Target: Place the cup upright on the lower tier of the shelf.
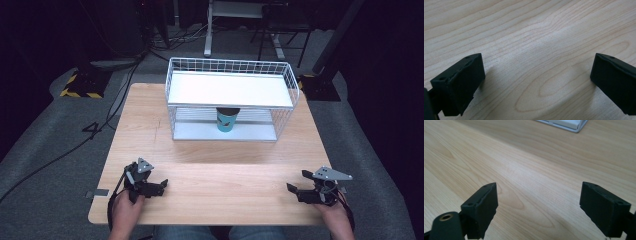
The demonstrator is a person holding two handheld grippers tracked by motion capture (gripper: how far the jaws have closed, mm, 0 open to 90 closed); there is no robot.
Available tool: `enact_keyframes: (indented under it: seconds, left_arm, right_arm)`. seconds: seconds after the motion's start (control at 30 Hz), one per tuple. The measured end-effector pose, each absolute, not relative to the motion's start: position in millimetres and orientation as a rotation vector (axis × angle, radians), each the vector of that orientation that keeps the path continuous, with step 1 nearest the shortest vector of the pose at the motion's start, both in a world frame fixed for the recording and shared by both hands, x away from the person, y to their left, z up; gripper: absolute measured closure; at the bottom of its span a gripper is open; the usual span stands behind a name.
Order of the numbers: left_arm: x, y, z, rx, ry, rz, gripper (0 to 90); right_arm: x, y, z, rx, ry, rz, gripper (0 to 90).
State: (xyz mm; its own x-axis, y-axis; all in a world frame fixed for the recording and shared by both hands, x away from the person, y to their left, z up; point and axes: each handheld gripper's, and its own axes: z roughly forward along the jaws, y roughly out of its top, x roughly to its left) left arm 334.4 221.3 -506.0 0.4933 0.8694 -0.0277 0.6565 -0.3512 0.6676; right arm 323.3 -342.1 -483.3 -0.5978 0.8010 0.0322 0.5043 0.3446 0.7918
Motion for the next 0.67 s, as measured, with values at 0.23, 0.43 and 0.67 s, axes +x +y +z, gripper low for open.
enact_keyframes:
  seconds: [0.23, 0.43, 0.67]
  left_arm:
    - [335, 221, -506, 2.123, 1.243, 0.444, 0.0]
    - [335, 221, -506, 2.126, 1.246, 0.441, 0.0]
    - [335, 221, -506, 2.126, 1.246, 0.441, 0.0]
  right_arm:
    - [325, -336, -498, 1.156, 2.315, 1.056, 15.5]
    - [326, -331, -504, 1.126, 2.338, 1.013, 13.2]
    - [326, -330, -505, 1.142, 2.326, 1.008, 13.1]
